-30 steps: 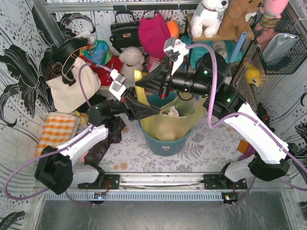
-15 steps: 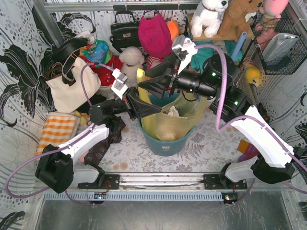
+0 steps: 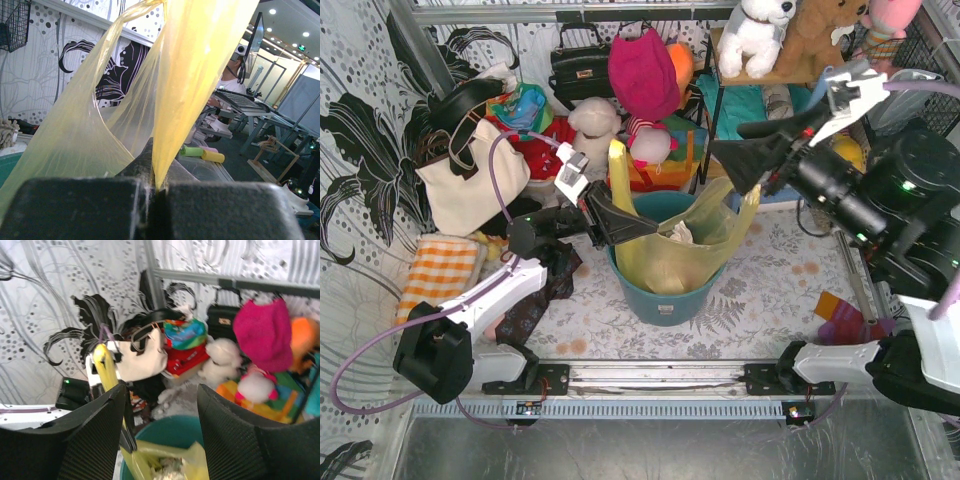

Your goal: Tie the trash bag

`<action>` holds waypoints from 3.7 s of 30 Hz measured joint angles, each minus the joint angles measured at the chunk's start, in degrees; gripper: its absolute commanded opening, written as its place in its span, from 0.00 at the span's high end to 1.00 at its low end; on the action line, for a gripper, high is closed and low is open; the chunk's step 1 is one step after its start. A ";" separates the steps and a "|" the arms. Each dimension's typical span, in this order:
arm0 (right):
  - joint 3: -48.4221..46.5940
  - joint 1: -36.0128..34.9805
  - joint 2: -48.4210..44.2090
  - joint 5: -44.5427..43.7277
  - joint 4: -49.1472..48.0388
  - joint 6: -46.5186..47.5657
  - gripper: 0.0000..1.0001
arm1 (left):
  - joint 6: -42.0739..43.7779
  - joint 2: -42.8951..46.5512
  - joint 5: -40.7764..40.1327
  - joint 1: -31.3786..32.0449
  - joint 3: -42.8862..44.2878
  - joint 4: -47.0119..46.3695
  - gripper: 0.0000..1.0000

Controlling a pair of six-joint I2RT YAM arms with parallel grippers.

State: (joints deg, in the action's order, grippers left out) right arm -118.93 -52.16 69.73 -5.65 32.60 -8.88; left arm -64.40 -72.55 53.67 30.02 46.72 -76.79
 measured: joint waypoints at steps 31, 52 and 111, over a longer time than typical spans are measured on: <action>-3.80 -0.02 -3.26 -8.46 27.36 -15.56 0.68 | 2.95 3.54 -0.17 0.00 -0.92 4.66 1.00; -3.19 -0.02 -1.79 -7.30 17.88 -15.26 1.00 | 5.27 5.42 -1.20 0.00 -0.92 7.96 1.00; 2.91 0.00 1.05 -15.19 8.48 -13.79 1.00 | 47.32 -0.33 -63.01 36.24 45.38 77.81 0.22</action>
State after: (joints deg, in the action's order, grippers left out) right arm -116.03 -52.16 70.78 -20.84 41.08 -22.68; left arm -17.08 -72.88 -9.34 66.26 92.09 1.02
